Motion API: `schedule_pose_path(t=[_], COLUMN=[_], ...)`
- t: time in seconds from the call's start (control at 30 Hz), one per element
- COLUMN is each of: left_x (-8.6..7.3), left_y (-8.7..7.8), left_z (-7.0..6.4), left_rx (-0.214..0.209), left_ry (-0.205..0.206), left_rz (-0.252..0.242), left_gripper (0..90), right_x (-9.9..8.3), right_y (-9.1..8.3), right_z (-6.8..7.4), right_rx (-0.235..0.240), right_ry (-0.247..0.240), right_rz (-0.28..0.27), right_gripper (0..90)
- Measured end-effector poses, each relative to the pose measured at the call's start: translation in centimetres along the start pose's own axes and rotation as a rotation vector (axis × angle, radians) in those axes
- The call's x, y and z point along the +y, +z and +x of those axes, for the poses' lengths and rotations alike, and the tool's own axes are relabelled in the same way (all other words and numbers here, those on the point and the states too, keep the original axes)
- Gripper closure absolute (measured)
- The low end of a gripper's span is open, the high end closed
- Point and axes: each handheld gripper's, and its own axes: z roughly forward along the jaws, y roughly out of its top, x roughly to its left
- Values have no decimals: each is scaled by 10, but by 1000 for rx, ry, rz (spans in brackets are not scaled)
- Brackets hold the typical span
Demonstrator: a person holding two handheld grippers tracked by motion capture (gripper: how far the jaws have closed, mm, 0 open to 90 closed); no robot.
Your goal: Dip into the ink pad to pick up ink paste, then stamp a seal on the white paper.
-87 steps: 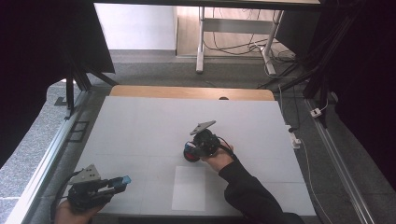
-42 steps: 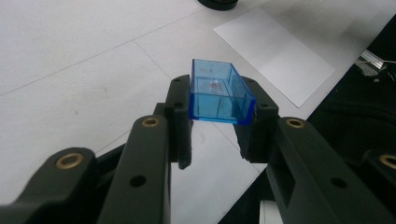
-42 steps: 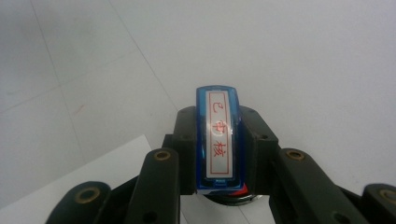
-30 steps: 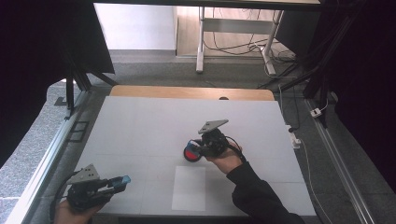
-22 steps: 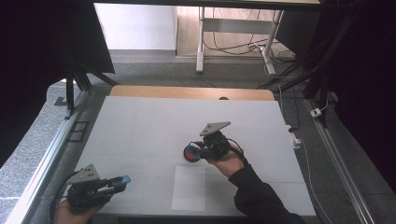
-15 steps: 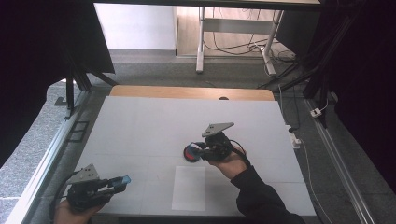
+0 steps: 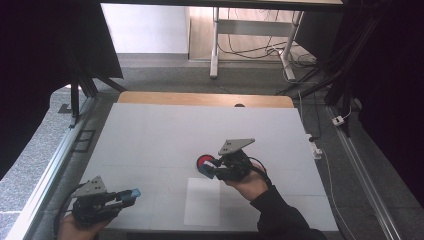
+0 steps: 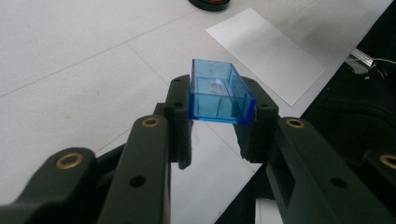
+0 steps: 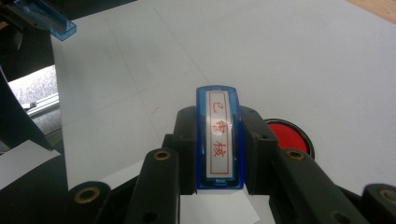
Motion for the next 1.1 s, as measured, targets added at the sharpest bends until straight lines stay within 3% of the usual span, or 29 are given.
schedule_pose_path(t=[0.47,1.1], left_x=[0,0], left_y=[0,0], left_z=[0,0], left_rx=[-9,-7], left_ry=[6,5], left_rz=[-1,-1], left_gripper=[681,681], right_x=[-7,-13], right_y=[-4,0], right_z=[8,19], right_rx=[15,34], right_ry=[3,-29], right_rz=[0,29], right_gripper=[708,708])
